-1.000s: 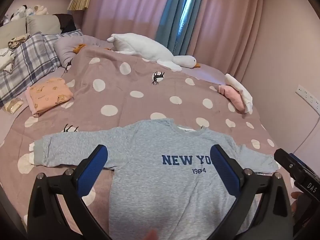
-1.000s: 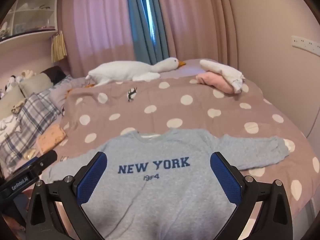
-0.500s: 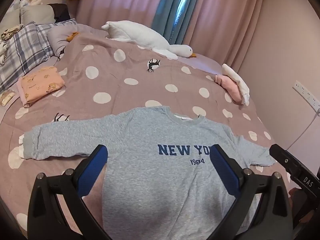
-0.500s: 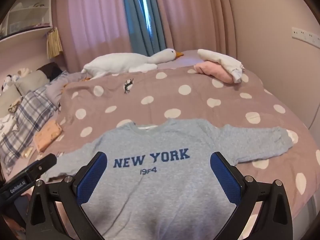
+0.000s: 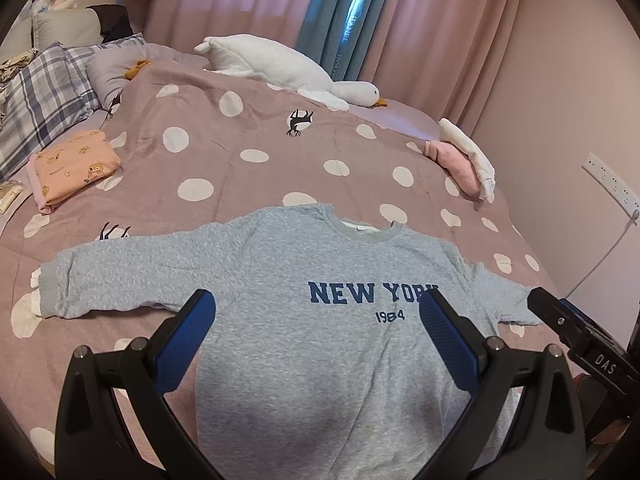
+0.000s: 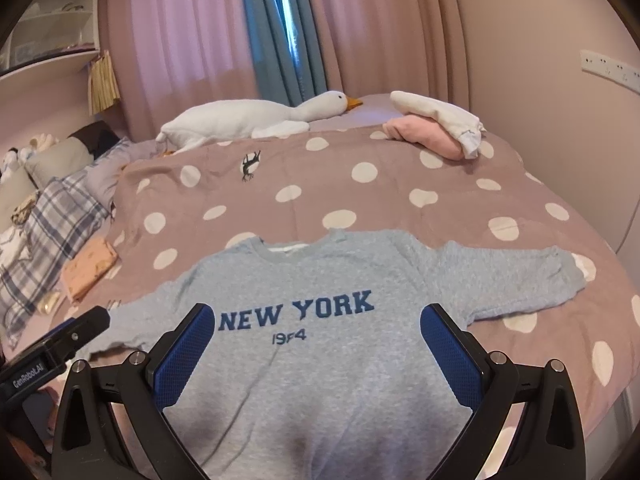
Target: Fold small clothes
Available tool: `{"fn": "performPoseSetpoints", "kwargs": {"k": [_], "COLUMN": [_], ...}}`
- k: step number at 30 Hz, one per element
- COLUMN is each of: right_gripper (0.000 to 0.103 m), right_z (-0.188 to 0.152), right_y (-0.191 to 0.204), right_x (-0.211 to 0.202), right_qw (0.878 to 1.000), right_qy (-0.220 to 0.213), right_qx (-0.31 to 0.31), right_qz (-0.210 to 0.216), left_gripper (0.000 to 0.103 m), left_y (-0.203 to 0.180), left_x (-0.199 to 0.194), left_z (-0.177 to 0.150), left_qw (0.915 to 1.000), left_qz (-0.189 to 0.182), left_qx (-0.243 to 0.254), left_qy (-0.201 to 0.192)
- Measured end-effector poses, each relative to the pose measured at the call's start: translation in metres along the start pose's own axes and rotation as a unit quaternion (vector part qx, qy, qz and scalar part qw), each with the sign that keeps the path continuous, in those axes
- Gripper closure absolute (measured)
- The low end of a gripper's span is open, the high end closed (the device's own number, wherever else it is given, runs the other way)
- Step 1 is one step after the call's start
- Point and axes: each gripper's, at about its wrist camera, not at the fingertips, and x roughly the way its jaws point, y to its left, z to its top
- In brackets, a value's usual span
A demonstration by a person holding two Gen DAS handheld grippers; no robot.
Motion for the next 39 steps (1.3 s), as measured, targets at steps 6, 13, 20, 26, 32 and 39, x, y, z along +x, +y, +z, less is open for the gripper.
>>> {"fn": "performPoseSetpoints", "kwargs": {"k": [6,13,20,26,32,39], "right_gripper": [0.001,0.001,0.001,0.001,0.001,0.001], "right_z": [-0.004,0.000,0.002,0.005,0.006,0.002], "right_y": [0.002,0.003,0.005,0.004,0.005,0.005], "right_x": [0.005,0.007,0.011,0.014,0.015,0.017], "right_qw": [1.000,0.999,0.999,0.999,0.999,0.999], "right_qy": [0.020,0.032,0.041,0.044,0.045,0.050], "right_qx": [0.000,0.000,0.000,-0.004,-0.002,0.001], "right_qz": [0.003,0.004,0.006,0.007,0.008,0.015], "left_gripper": [0.001,0.001,0.001,0.001,0.001,0.001], "left_y": [0.000,-0.003,-0.004,-0.004,-0.006,-0.007], "left_x": [0.005,0.010,0.011,0.012,0.015,0.014], "left_z": [-0.004,-0.009,-0.011,-0.010,-0.012,-0.013], "left_qw": [0.9998,0.9995,0.9994,0.9993,0.9993,0.9992], "left_qz": [-0.010,-0.013,-0.014,-0.012,-0.005,0.003], "left_qx": [-0.005,-0.002,0.000,-0.002,0.005,0.011], "left_qy": [0.015,0.030,0.033,0.037,0.038,0.037]}}
